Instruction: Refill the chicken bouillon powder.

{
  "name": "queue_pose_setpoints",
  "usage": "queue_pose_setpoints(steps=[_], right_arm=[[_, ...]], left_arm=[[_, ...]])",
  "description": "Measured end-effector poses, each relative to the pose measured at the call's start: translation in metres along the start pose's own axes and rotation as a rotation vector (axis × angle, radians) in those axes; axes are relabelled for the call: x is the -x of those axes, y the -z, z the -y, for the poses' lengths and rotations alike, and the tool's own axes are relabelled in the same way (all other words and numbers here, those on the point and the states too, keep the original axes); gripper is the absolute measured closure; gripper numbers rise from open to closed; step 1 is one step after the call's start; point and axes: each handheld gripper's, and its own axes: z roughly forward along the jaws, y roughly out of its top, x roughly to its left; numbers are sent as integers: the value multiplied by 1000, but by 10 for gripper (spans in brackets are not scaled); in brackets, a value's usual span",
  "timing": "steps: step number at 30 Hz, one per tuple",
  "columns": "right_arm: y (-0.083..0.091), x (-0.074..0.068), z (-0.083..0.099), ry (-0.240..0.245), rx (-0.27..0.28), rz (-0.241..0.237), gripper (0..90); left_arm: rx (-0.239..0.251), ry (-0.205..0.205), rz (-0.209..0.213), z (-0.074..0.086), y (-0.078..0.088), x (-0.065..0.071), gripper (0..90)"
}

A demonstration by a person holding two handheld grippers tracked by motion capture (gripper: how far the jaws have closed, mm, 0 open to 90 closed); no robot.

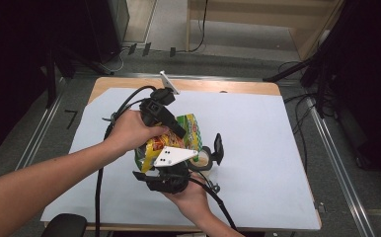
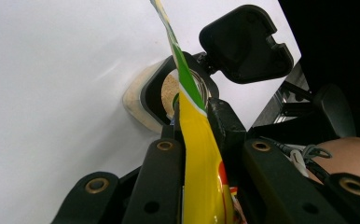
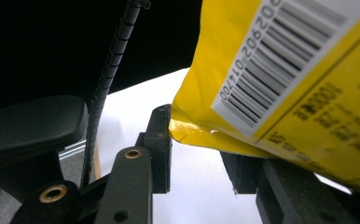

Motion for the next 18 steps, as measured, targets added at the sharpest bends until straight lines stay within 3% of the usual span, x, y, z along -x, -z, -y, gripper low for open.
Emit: queue_pose_setpoints(steps=[18], right_arm=[[1, 3, 0, -1, -3, 9, 669]], left_arm=[[6, -5, -2, -4, 0, 0, 830]])
